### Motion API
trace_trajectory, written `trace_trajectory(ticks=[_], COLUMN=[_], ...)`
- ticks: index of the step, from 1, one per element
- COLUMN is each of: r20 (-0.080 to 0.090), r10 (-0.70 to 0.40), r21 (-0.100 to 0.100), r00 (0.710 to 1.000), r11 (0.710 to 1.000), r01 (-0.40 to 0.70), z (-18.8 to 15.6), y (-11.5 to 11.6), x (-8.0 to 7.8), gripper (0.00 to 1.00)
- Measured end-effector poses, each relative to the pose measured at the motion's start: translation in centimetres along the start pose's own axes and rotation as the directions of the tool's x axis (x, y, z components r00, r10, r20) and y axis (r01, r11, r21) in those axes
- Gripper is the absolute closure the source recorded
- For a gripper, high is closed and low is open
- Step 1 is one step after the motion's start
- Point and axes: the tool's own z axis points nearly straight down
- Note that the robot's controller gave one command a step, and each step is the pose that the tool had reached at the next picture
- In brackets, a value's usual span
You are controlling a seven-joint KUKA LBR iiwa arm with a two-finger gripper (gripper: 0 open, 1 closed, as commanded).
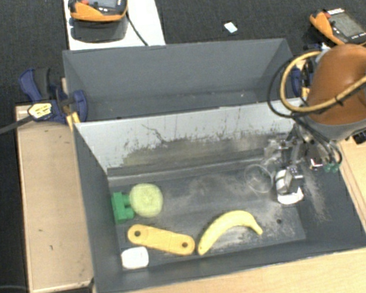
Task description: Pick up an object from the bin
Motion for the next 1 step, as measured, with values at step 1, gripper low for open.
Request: trace_trajectory(ticks=[1], r20=[0.008], r10=[-0.003], r21=[0.002], r00=[1.000], r11=[1.000], r01=[0.003], z=[-0.42], y=[0.01], x=[-0.20], gripper=[0.00])
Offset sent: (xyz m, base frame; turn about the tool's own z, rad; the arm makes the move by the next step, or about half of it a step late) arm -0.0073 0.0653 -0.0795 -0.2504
